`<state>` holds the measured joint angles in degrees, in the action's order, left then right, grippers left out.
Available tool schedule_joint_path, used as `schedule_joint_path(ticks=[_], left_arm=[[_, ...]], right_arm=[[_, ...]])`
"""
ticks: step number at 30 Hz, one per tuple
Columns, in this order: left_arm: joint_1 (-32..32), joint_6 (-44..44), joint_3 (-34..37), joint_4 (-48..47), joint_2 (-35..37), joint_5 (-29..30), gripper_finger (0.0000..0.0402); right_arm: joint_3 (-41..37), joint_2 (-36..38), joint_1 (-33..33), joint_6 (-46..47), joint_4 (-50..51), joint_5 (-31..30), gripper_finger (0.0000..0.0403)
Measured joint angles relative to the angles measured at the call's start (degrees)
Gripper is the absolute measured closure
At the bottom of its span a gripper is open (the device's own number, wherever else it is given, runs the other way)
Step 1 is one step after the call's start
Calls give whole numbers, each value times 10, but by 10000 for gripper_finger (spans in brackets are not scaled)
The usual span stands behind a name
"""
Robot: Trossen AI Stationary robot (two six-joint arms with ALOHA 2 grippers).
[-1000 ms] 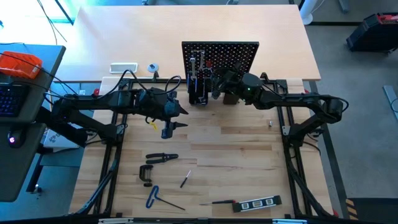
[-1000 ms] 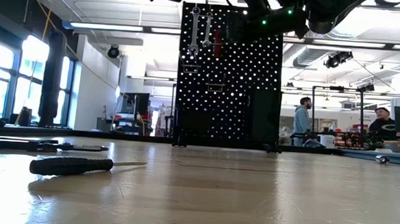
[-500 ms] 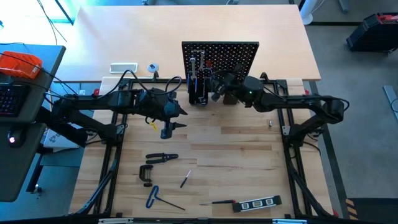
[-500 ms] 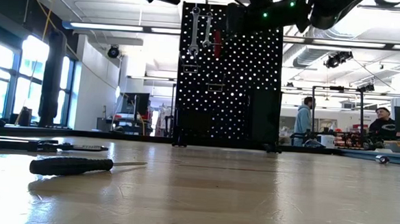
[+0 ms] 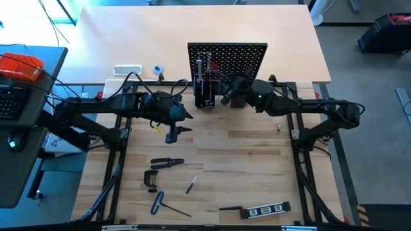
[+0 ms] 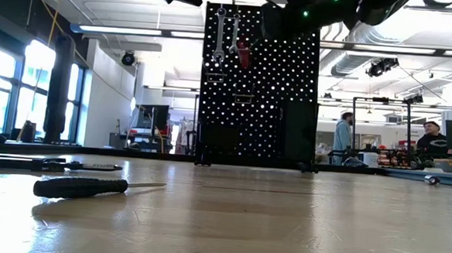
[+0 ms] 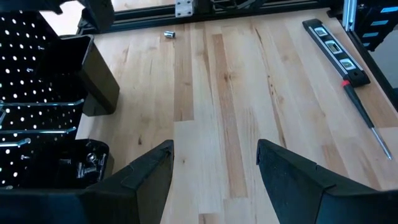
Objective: Hang tools onto peg board
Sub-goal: Put the Allen wrench into the right bin on the pegboard
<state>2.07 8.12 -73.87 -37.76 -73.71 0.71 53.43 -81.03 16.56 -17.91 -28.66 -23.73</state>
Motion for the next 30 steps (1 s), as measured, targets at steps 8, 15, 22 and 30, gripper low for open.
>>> schedule_joint_path(ticks=[8, 15, 22, 30], left_arm=[[0, -4, 0, 3, 0, 0, 179], [-6, -4, 0, 3, 0, 0, 179], [-7, -4, 0, -8, 0, 4, 179], [-7, -6, 0, -26, 0, 14, 179]], right_arm=[[0, 0, -1, 11, 11, 2, 272], [0, 0, -9, -6, 9, 2, 272], [0, 0, -37, -54, -14, -50, 272], [0, 3, -71, -112, -24, -128, 272]])
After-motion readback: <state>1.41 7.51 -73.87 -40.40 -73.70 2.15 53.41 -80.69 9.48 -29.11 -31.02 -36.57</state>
